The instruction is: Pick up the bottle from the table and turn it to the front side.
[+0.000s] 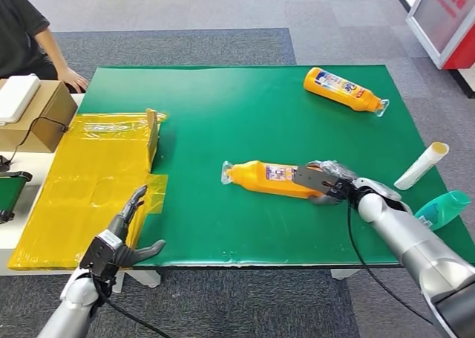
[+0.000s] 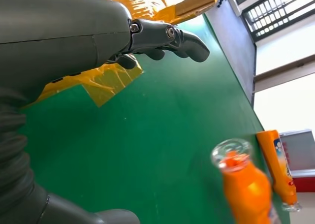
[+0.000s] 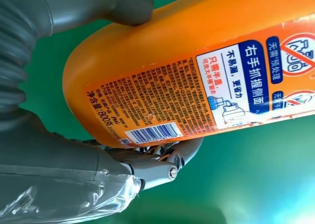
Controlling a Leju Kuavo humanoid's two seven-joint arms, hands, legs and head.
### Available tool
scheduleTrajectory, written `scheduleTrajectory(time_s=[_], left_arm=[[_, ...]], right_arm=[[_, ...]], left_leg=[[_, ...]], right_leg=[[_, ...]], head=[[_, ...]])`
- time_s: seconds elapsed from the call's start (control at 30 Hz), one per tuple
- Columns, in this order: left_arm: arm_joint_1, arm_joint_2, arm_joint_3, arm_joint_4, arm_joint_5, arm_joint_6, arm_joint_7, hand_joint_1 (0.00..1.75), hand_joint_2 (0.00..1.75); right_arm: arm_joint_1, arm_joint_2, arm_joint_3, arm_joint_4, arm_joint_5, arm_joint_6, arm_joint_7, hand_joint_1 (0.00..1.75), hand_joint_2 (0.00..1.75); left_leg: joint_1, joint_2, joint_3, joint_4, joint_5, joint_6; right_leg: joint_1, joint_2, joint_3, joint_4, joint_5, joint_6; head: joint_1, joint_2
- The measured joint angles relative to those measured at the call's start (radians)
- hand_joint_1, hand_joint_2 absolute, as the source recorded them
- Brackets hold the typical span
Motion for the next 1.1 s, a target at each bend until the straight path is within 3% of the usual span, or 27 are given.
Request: scheduleTrajectory(time_s=[0.23, 0.4, 1.1], left_arm=[[0.011, -0.002, 0.001, -0.018, 0.103, -0.084, 0.021, 0.00, 1.75], [-0.004, -0.010, 0.003, -0.019, 0.195, -0.156, 0.030, 0.00, 1.75], [-0.011, -0.015, 0.004, -0.019, 0.198, -0.161, 0.030, 0.00, 1.75]], right_arm=[[0.157, 0.044, -0.198, -0.142, -0.115, -0.062, -0.102, 1.75, 1.75], [0.214, 0.088, -0.278, -0.179, -0.153, -0.055, -0.139, 1.75, 1.75], [0.234, 0.113, -0.325, -0.199, -0.155, -0.050, -0.141, 1.75, 1.75]], left_leg=[[0.000, 0.000, -0.001, 0.000, -0.001, 0.000], [0.000, 0.000, -0.001, 0.000, 0.000, 0.000], [0.000, 0.000, -0.001, 0.000, 0.000, 0.000]], right_leg=[[0.000, -0.001, -0.001, 0.000, 0.000, 0.000], [0.000, -0.001, -0.001, 0.000, 0.000, 0.000], [0.000, -0.001, -0.001, 0.000, 0.000, 0.000]], head=[[0.000, 0.000], [0.000, 0.000], [0.000, 0.000]])
